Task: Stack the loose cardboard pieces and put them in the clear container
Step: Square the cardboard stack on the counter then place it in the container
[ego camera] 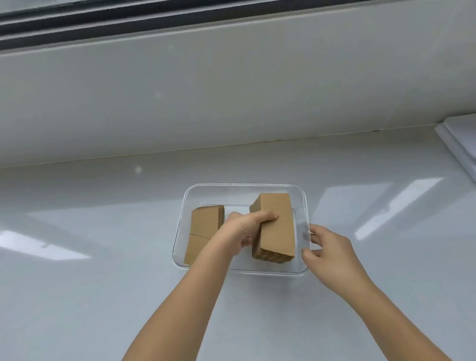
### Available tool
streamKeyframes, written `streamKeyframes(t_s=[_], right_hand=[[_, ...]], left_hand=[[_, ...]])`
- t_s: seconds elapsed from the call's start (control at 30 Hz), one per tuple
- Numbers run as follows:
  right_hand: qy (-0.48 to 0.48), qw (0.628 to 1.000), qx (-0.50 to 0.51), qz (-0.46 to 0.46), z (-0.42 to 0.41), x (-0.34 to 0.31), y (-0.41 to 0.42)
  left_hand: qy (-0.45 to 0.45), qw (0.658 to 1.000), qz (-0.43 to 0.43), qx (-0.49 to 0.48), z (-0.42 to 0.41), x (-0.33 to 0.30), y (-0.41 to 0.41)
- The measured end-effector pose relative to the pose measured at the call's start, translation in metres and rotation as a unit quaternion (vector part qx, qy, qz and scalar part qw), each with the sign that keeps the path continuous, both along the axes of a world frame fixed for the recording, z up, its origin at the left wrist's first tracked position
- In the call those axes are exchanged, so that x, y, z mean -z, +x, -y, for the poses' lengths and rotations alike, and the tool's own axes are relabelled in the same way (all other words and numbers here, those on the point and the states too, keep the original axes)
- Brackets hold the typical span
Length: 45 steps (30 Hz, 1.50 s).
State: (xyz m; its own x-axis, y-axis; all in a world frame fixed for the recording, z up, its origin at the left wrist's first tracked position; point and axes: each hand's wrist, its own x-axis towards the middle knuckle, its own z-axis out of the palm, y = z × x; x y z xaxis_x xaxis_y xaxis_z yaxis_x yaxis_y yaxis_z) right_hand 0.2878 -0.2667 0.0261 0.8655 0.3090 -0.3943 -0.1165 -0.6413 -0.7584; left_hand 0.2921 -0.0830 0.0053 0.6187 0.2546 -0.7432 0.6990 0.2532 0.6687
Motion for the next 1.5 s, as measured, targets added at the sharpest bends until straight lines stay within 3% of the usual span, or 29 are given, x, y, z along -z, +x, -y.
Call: streamKeyframes(t_s=[0.23, 0.4, 1.27, 1.5], right_hand=[[0.011, 1.0, 0.013, -0.017, 0.005, 0.007, 0.001], [0.011, 1.0, 0.024, -0.015, 0.005, 0.007, 0.002], [0.017, 1.0, -0.009, 0.008, 0.006, 0.012, 0.001], [0.014, 1.0, 0.007, 0.006, 0.004, 0.01, -0.001]], left_hand=[[0.043, 0.998, -0.019, 0.053, 0.017, 0.022, 0.004], [0.053, 0.998, -0.009, 0.037, 0.018, 0.021, 0.004], [-0.019, 0.997, -0.045, 0.059, 0.032, 0.005, 0.006], [0.007, 0.998, -0.033, 0.055, 0.041, 0.001, 0.0]])
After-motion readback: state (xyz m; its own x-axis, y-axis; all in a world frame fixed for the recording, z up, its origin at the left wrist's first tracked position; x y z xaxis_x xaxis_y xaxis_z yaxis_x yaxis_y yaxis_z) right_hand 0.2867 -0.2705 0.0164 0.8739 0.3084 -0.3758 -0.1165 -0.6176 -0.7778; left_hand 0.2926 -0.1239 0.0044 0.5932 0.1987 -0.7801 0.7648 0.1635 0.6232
